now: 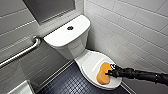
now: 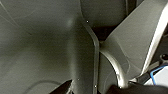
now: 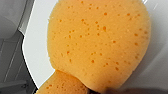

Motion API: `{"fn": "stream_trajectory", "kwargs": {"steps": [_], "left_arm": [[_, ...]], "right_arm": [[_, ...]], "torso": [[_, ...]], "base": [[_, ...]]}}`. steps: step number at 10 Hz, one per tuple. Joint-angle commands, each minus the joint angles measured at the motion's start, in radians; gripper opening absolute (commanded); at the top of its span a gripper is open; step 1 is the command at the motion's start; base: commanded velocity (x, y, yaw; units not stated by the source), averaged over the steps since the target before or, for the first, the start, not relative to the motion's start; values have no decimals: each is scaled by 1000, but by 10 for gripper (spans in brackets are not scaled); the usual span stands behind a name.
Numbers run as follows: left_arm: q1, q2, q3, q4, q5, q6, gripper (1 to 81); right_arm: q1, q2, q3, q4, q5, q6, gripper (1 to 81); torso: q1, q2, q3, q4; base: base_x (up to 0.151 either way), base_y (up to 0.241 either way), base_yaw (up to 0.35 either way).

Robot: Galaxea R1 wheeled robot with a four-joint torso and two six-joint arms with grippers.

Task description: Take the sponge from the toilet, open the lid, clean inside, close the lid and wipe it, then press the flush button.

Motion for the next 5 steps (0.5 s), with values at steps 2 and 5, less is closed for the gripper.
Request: {"fn": "stream_trajectory", "kwargs": {"steps": [2,5], "left_arm": [[28,-4,15,6,94,7,811],[28,-3,15,5,94,24,811]], "right_arm": [[5,-172,100,-46,-141,42,10],[-53,-300,186,-48,-140,40,10]], "torso": [[0,0,0,0],[0,0,0,0]], "base": [[0,0,0],[0,0,0]]}}
